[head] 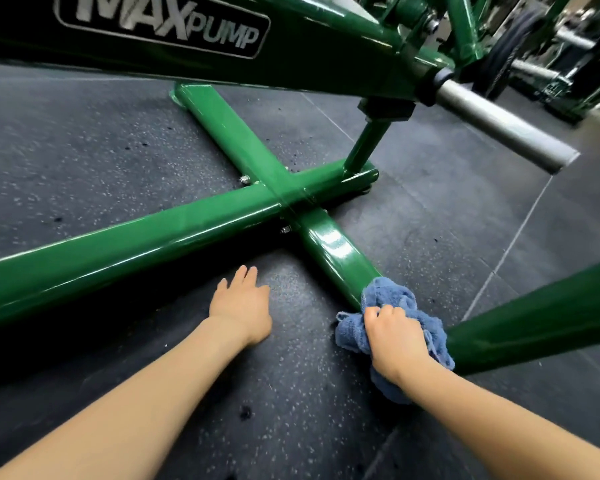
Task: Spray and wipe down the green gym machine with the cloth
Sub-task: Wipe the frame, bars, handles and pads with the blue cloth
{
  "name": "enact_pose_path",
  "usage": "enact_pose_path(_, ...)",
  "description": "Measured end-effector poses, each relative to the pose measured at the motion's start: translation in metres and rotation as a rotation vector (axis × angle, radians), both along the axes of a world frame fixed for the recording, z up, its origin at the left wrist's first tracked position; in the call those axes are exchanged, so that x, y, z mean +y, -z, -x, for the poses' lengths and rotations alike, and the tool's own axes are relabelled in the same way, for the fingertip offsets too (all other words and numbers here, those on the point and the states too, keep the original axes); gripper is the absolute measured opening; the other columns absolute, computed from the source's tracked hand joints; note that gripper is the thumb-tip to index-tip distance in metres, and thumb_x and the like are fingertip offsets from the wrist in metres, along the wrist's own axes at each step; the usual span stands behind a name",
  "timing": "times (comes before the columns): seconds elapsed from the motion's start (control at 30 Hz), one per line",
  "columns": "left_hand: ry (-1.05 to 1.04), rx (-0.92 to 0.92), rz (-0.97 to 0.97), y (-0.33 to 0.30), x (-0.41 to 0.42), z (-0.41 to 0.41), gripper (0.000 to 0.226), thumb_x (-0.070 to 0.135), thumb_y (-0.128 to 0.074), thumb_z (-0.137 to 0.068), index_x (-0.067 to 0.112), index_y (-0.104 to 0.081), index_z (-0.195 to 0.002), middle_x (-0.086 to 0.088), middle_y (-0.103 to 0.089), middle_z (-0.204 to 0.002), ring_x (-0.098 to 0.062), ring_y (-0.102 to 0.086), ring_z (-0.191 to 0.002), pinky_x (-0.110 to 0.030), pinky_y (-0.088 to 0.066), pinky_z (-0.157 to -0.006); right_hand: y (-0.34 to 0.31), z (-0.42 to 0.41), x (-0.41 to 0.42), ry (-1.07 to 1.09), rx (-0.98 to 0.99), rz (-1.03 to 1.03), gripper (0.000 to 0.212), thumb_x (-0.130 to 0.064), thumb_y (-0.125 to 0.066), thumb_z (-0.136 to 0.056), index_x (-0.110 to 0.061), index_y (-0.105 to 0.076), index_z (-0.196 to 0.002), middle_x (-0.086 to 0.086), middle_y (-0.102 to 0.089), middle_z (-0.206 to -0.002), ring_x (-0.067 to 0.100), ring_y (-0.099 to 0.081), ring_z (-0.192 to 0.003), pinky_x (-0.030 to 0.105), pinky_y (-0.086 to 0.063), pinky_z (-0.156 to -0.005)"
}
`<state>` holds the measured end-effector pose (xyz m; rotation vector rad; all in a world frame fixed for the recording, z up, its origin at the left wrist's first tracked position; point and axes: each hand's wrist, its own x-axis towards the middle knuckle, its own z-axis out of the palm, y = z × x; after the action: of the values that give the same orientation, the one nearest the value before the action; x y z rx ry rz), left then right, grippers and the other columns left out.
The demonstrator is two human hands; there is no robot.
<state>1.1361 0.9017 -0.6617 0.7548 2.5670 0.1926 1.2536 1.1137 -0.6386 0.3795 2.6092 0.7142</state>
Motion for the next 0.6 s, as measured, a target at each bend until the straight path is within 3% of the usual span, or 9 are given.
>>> enact_pose_path(0.13, -0.098, 0.093, -0.034, -0.011, -0.017, 0.013, 0.063, 0.030, -0.044, -0.096, 0.014, -0.020, -0.151, -0.011, -0.001, -0.162, -0.026, 0.000, -0.149, -0.045, -0.013, -0.119, -0.038, 0.051, 0.017, 0.147, 0.173, 0.211, 0.047, -0.032, -0.056, -0.081, -0.017, -0.045, -0.124, 0.008, -0.061, -0.114, 0.030, -0.060, -0.106, 0.034, -0.047, -0.080)
enact_pose_path(0.2, -0.174, 0.131, -0.048, -0.015, -0.026, 0.018, 0.067, 0.031, -0.044, -0.095, 0.015, -0.014, -0.153, -0.010, 0.000, -0.162, -0.026, 0.000, -0.149, -0.044, -0.012, -0.119, -0.043, 0.083, 0.026, 0.159, 0.311, 0.243, 0.054, -0.041, -0.057, -0.083, -0.013, -0.043, -0.127, 0.014, -0.055, -0.122, 0.034, -0.053, -0.115, 0.037, -0.044, -0.087)
enact_pose_path(0.27, -0.249, 0.159, -0.044, -0.015, -0.038, 0.025, 0.072, 0.032, -0.046, -0.094, 0.017, -0.009, -0.154, -0.010, 0.002, -0.162, -0.025, 0.001, -0.149, -0.045, -0.009, -0.120, -0.032, 0.113, 0.023, 0.196, 0.306, 0.305, 0.060, -0.046, -0.055, -0.086, -0.011, -0.039, -0.132, 0.017, -0.048, -0.130, 0.038, -0.045, -0.122, 0.042, -0.041, -0.095)
enact_pose_path(0.37, -0.354, 0.198, 0.039, -0.010, -0.055, 0.034, 0.075, 0.028, -0.043, -0.094, 0.014, -0.001, -0.154, -0.009, 0.010, -0.162, -0.024, 0.007, -0.149, -0.048, -0.002, -0.119, 0.002, 0.129, 0.002, 0.197, 0.191, 0.287, 0.057, -0.037, -0.054, -0.088, -0.016, -0.035, -0.137, 0.010, -0.044, -0.138, 0.034, -0.042, -0.125, 0.042, -0.042, -0.095)
enact_pose_path(0.47, -0.460, 0.199, 0.108, -0.002, -0.077, 0.041, 0.076, 0.024, -0.040, -0.093, 0.012, 0.003, -0.154, -0.006, 0.015, -0.161, -0.021, 0.013, -0.148, -0.048, 0.003, -0.120, 0.018, 0.130, -0.013, 0.127, 0.320, 0.153, 0.059, -0.031, -0.056, -0.085, -0.020, -0.034, -0.139, 0.004, -0.045, -0.138, 0.028, -0.044, -0.122, 0.037, -0.043, -0.087)
enact_pose_path(0.6, -0.458, 0.186, 0.175, 0.003, -0.095, 0.036, 0.082, 0.023, -0.042, -0.092, 0.016, 0.012, -0.153, -0.001, 0.019, -0.160, -0.019, 0.015, -0.148, -0.046, 0.005, -0.120, 0.014, 0.169, -0.019, 0.126, 0.456, 0.320, 0.051, -0.024, -0.053, -0.083, -0.020, -0.043, -0.133, 0.006, -0.049, -0.135, 0.032, -0.042, -0.122, 0.038, -0.042, -0.087)
